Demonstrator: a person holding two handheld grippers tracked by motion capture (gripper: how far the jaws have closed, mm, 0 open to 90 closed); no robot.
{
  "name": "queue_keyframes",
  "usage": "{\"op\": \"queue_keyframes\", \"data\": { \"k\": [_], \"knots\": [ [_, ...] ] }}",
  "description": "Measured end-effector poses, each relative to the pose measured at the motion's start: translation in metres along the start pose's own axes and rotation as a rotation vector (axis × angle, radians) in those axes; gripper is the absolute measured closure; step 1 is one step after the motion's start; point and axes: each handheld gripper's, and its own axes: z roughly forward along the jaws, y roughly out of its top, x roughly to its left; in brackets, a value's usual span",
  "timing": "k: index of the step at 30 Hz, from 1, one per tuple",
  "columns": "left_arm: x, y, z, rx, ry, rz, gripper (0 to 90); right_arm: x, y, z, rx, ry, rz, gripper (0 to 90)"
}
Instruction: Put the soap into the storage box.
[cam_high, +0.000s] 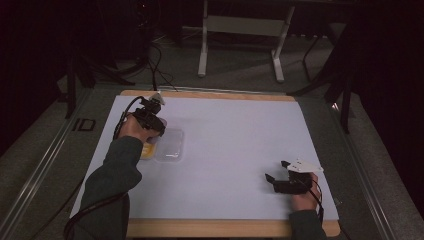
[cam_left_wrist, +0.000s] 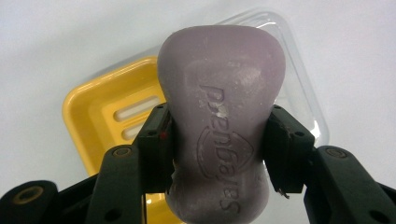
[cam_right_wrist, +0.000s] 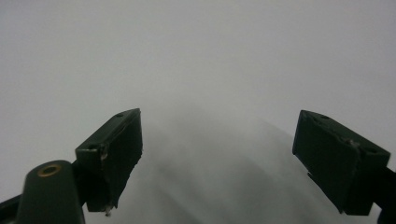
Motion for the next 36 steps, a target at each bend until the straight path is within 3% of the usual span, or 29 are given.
{"op": "queue_keyframes", "data": {
  "k": [36],
  "knots": [
    [0.025, -0.01, 0.011, 0.046, 0.012, -0.109, 49.9, 0.001, 0.0, 0.0, 0.004, -0.002, -0.008, 15.7]
  ]
}}
